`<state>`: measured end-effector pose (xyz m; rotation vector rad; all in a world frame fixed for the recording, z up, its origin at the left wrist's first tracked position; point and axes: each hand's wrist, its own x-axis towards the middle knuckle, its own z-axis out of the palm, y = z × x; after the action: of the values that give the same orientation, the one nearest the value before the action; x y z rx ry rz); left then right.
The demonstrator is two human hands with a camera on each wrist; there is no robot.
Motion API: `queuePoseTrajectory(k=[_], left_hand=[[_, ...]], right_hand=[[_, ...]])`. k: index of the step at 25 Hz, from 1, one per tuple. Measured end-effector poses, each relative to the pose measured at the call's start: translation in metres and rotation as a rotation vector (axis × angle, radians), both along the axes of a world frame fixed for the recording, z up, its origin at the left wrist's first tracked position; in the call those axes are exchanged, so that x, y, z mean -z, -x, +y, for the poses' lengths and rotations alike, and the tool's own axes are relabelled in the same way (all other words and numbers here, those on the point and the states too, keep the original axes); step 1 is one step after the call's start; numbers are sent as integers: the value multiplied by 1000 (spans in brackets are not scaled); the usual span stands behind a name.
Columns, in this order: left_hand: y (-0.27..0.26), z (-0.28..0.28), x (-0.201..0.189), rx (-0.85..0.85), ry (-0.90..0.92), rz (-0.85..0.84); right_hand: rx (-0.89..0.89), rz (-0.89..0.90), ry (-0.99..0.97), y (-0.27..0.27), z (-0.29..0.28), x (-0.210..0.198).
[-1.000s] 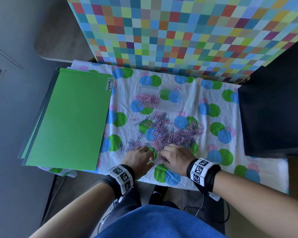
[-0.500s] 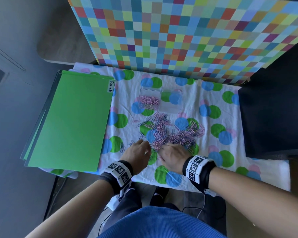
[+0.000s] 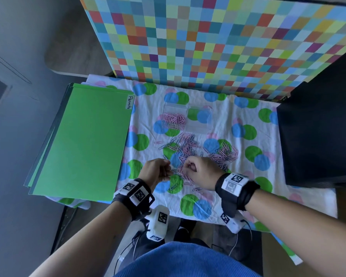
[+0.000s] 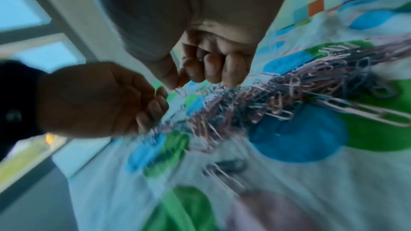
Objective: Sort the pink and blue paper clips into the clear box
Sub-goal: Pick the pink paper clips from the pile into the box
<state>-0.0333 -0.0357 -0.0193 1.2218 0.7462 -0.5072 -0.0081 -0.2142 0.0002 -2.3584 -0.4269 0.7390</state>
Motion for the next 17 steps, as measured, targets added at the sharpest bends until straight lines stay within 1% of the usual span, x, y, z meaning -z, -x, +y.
queuePoseTrajectory(k=[1,2,3,5,7,8,11,12,14,15,17], left_hand=[[-1,-3,0,-64,97,32],[-3,-7,0,-92,173,45],[-4,-12,0,-94,228,43],[-6,-21,-2,-84,283,18],[-9,-24,-2,-90,280,1],[-10,-23,-2,-99,257,2],[-13,-17,1,-78,107,18],[-13,-15,0,-35,47,16],[-11,-16,-1,76,0,13],[-10,-19,0,107,19,23],[-8,-24,2,88,93,76]], right_hand=[[53,22,-59,-4,5,-3],[81,28,-106,-8,10,-6],[87,32,-123,-11,16,-9],[30,25,-114,-16,25,-14],[-42,11,-87,-17,26,-17],[-44,-3,-109,-17,23,-19],[35,-120,-189,-10,0,-17],[37,-156,-167,-5,-10,-13],[-26,-137,-53,9,-30,-3],[-68,-98,6,18,-37,3],[-120,-61,97,34,-44,15]])
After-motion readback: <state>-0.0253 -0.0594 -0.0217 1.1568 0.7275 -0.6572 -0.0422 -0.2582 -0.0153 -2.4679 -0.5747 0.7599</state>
